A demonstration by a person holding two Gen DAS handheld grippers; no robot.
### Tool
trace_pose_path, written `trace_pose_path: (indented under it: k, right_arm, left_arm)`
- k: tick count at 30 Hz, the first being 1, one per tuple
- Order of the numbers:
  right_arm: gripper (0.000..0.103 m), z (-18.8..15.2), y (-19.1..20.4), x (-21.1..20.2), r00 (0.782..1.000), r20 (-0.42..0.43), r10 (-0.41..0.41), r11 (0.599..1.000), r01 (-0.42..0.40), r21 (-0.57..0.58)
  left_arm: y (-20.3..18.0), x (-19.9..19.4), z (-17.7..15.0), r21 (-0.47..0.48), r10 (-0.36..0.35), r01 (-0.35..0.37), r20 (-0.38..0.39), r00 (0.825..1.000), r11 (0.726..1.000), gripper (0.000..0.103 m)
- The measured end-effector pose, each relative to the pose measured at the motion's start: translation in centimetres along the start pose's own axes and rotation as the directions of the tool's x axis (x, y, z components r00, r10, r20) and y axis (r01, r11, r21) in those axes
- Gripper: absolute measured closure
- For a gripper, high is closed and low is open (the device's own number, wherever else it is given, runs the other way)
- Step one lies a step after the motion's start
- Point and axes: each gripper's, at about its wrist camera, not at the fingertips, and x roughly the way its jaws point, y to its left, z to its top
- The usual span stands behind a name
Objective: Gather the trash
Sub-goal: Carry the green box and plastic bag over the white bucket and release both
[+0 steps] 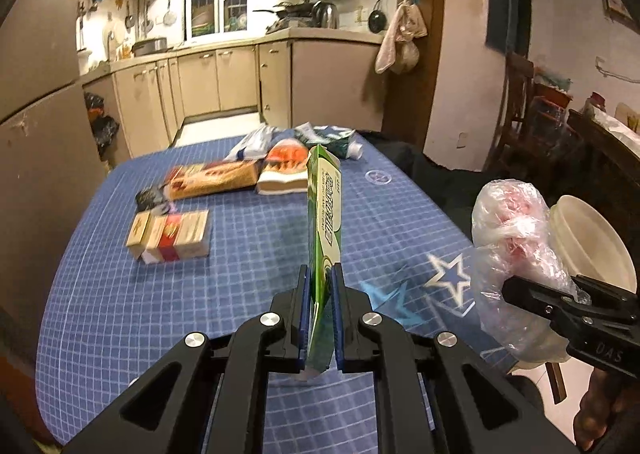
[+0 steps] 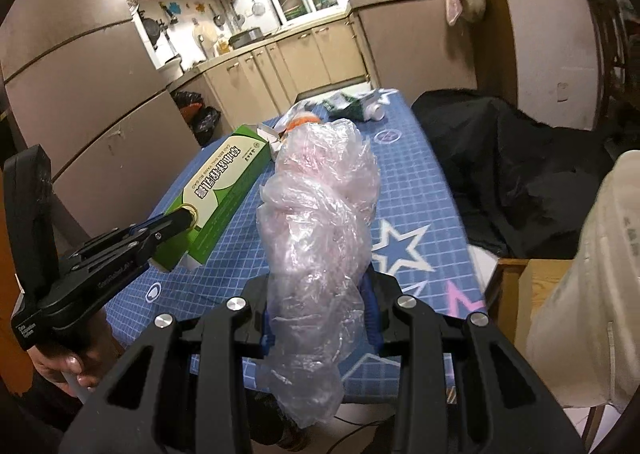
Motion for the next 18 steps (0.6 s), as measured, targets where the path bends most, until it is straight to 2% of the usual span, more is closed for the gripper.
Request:
trace_pose_path:
  k: [10, 18]
  right_arm:
    - [0.070, 0.5, -2.6, -3.9, 0.994, 0.077, -0.072, 0.997, 0.070, 0.038]
    - [0.070, 0.4, -6.4, -8.3, 0.975, 0.141, -0.169, 0.982, 0.155, 0.103]
  left_arm:
    - [-4.5, -0.6, 2.0, 0.068, -0.055, 0.052, 0.048, 0.997, 0.996, 0.092]
    - [-9.9, -0.6, 3.3, 0.153, -0.127, 0.115, 0.068, 0.990, 0.982, 0.092]
